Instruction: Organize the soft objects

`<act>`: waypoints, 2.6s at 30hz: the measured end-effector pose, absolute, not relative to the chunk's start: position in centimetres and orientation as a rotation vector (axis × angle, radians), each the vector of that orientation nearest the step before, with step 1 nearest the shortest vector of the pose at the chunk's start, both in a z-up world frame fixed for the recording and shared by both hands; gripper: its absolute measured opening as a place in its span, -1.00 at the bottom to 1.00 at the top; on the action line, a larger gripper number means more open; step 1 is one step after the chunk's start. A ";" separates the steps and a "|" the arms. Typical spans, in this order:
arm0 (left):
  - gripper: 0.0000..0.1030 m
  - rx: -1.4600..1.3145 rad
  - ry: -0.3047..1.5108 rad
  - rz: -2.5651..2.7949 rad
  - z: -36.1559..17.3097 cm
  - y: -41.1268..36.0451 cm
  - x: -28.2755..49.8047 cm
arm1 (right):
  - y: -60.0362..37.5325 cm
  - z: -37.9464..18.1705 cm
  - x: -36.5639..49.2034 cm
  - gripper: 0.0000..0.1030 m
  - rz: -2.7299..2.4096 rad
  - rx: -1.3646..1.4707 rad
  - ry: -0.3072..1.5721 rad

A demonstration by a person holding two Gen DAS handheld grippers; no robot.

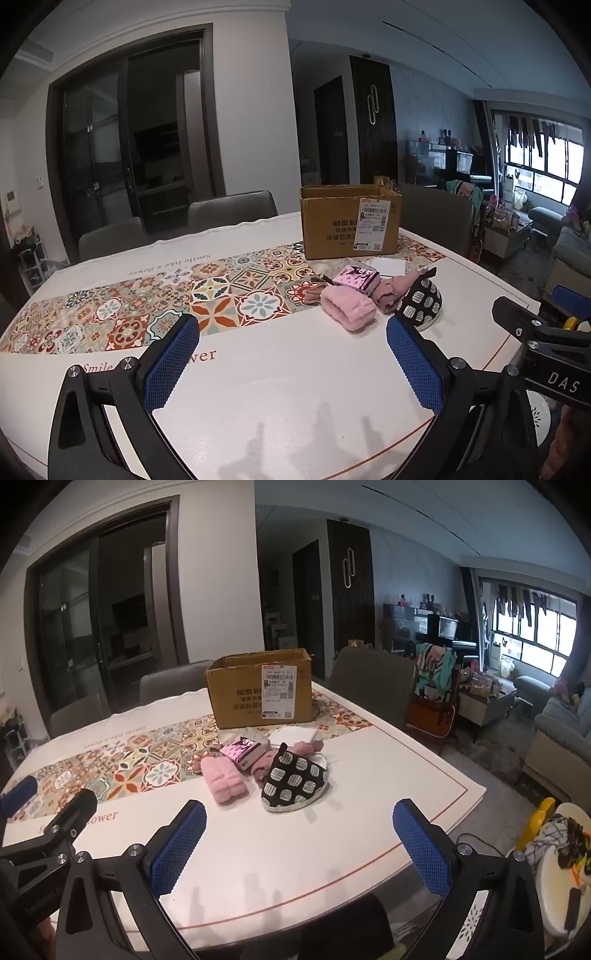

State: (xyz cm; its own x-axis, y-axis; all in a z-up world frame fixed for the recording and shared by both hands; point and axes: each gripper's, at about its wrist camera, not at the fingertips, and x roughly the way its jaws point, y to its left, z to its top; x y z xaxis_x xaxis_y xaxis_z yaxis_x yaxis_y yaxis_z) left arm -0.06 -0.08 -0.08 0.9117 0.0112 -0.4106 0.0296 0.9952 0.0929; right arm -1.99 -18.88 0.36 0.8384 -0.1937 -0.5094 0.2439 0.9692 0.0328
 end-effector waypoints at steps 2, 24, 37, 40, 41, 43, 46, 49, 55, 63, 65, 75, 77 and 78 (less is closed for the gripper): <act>1.00 0.103 0.420 0.006 -0.2 -0.2 -0.1 | -18.9 0.4 -2.0 1.00 -0.231 0.100 0.525; 1.00 0.080 0.434 -0.030 -0.1 -0.1 -0.2 | -19.0 0.6 -2.4 1.00 -0.237 0.100 0.517; 1.00 0.079 0.431 -0.031 0.1 -0.2 -0.2 | -19.0 0.7 -2.5 1.00 -0.239 0.101 0.513; 1.00 0.079 0.432 -0.033 0.1 -0.2 -0.2 | -19.1 0.7 -2.5 1.00 -0.238 0.102 0.513; 1.00 0.079 0.432 -0.032 0.1 -0.2 -0.2 | -19.1 0.7 -2.5 1.00 -0.238 0.102 0.513; 1.00 0.079 0.432 -0.033 0.1 -0.2 -0.2 | -19.1 0.7 -2.5 1.00 -0.237 0.103 0.513; 1.00 0.078 0.431 -0.034 0.1 -0.2 -0.2 | -19.1 0.8 -2.5 1.00 -0.237 0.103 0.515; 1.00 0.078 0.430 -0.032 0.0 -0.2 -0.2 | -19.1 0.8 -2.5 1.00 -0.236 0.104 0.515; 1.00 0.079 0.431 -0.033 0.0 -0.2 -0.2 | -19.1 0.7 -2.5 1.00 -0.237 0.104 0.516; 1.00 0.079 0.431 -0.035 0.0 -0.3 -0.3 | -19.1 0.7 -2.5 1.00 -0.235 0.106 0.516; 1.00 0.079 0.431 -0.035 0.1 -0.3 -0.3 | -19.1 0.7 -2.6 1.00 -0.235 0.106 0.517; 1.00 0.079 0.429 -0.039 0.1 -0.6 -0.2 | -19.1 0.7 -2.5 1.00 -0.235 0.108 0.517; 1.00 0.079 0.429 -0.039 0.1 -0.6 -0.2 | -19.1 0.8 -2.6 1.00 -0.235 0.107 0.519; 1.00 0.079 0.429 -0.039 0.1 -0.6 -0.2 | -19.1 0.8 -2.6 1.00 -0.234 0.108 0.518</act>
